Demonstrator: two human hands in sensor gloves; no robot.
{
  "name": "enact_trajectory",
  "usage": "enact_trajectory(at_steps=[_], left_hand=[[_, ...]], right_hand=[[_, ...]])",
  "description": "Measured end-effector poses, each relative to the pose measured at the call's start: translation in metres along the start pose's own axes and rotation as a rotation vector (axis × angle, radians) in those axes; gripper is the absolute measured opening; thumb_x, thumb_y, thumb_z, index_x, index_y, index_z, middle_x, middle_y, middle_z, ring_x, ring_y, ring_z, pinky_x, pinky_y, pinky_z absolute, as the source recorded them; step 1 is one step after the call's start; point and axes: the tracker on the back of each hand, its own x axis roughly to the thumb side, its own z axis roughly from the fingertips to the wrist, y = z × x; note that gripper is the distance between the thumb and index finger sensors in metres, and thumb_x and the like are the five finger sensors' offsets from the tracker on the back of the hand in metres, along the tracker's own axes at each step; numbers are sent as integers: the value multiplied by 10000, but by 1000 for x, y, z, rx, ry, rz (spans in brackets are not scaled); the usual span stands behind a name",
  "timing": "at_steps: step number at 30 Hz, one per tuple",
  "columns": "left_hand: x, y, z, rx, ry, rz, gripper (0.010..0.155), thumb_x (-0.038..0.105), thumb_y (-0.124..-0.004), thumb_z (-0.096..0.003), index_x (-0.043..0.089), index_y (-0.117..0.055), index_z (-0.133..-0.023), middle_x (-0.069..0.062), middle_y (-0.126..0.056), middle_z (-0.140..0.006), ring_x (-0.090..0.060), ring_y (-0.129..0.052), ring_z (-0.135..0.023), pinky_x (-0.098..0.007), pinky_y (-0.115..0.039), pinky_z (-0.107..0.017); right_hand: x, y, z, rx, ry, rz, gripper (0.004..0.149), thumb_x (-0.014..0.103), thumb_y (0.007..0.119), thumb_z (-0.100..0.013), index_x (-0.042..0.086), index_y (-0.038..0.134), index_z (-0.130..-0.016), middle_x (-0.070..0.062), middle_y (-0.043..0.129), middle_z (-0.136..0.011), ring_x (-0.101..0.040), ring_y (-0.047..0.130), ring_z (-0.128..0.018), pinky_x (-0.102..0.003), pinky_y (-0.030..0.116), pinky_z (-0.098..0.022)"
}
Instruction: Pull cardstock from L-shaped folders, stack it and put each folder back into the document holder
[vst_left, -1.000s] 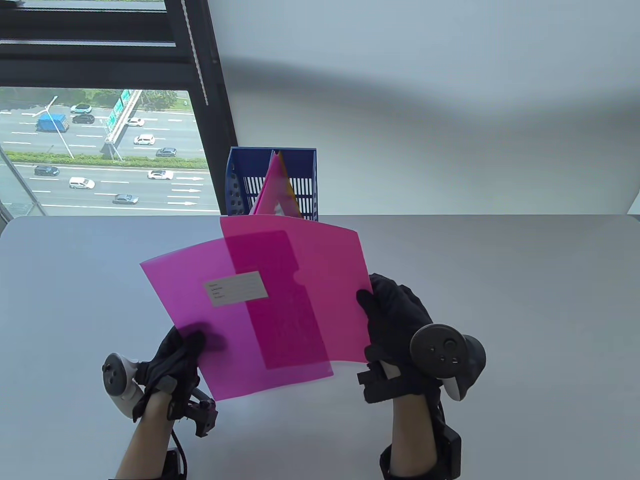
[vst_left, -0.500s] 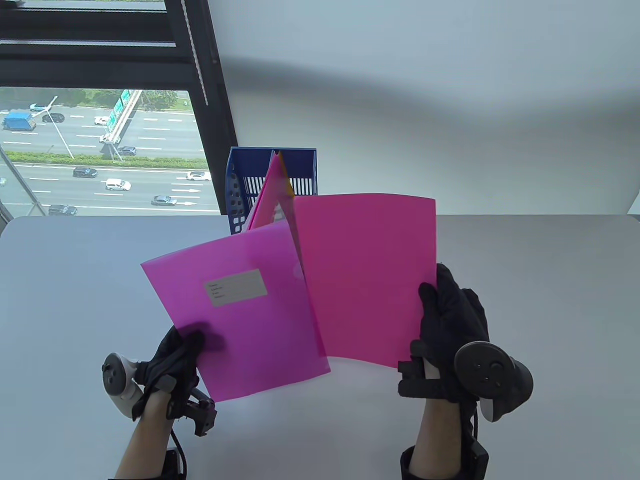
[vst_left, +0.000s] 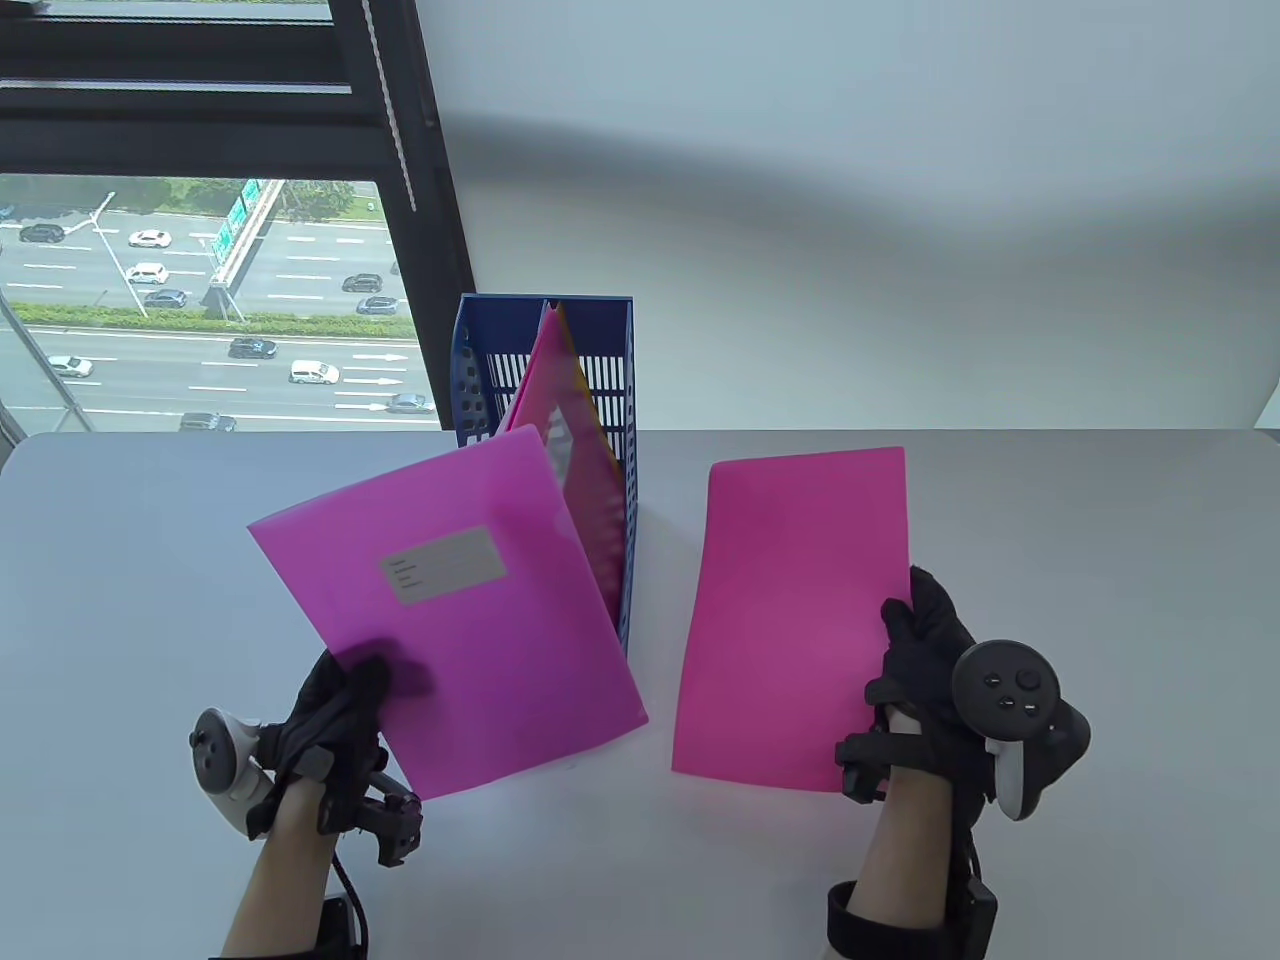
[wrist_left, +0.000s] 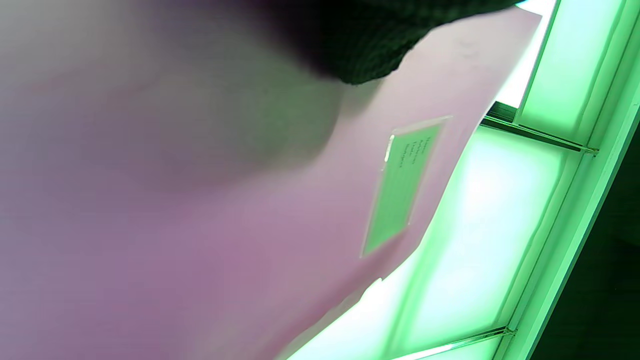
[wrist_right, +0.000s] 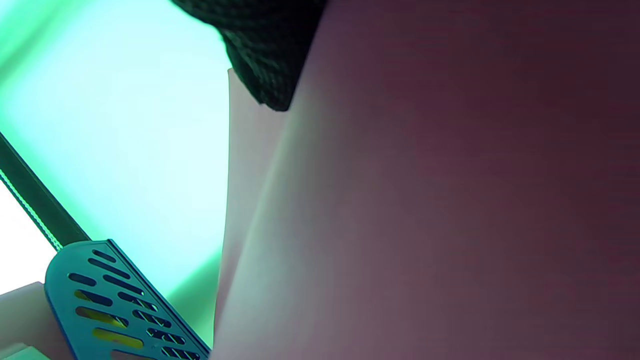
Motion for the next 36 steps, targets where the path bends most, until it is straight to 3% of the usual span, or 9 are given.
enact_trajectory(at_steps=[9, 16, 21, 27, 36], left_hand=[[-1, 0, 0, -5, 4, -5, 435, 319, -735, -581, 234, -750, -1007, -8, -902, -860, -261, -1021, -695, -516, -692, -706], [-1, 0, 0, -3, 6, -4, 433, 323, -738, -580, 235, -753, -1004, -6, -906, -856, -259, -1023, -691, -514, -693, -707], [-1, 0, 0, -2, 6, -5, 432, 325, -740, -581, 233, -754, -1003, -8, -906, -854, -259, -1023, -690, -515, -692, -706], [-2, -1, 0, -5, 7, -9, 431, 326, -741, -581, 234, -756, -1002, -8, -908, -852, -259, -1023, -688, -514, -693, -706], [-3, -1, 0, -15, 7, -11, 430, 328, -743, -580, 232, -759, -1000, -8, -909, -850, -259, -1025, -685, -512, -695, -704]], right_hand=[[-21, 54, -9, 183, 91, 54, 507, 339, 897, -550, 206, 735, -1012, -1, 952, -766, -123, 969, -425, -470, 626, -715], [-26, 87, -7, 218, 119, 268, 746, 393, 961, -507, 222, 554, -1108, 4, 856, -874, -165, 935, -562, -504, 563, -739], [-20, 110, -3, 249, 139, 439, 827, 456, 953, -504, 227, 473, -1138, -22, 786, -946, -206, 907, -608, -522, 521, -748], [-19, 127, 1, 320, 196, 653, 897, 531, 944, -491, 230, 424, -1156, -49, 653, -1058, -265, 810, -758, -552, 394, -776], [-20, 130, 4, 306, 214, 654, 822, 537, 917, -504, 244, 492, -1143, -72, 560, -1115, -293, 730, -836, -563, 322, -780]])
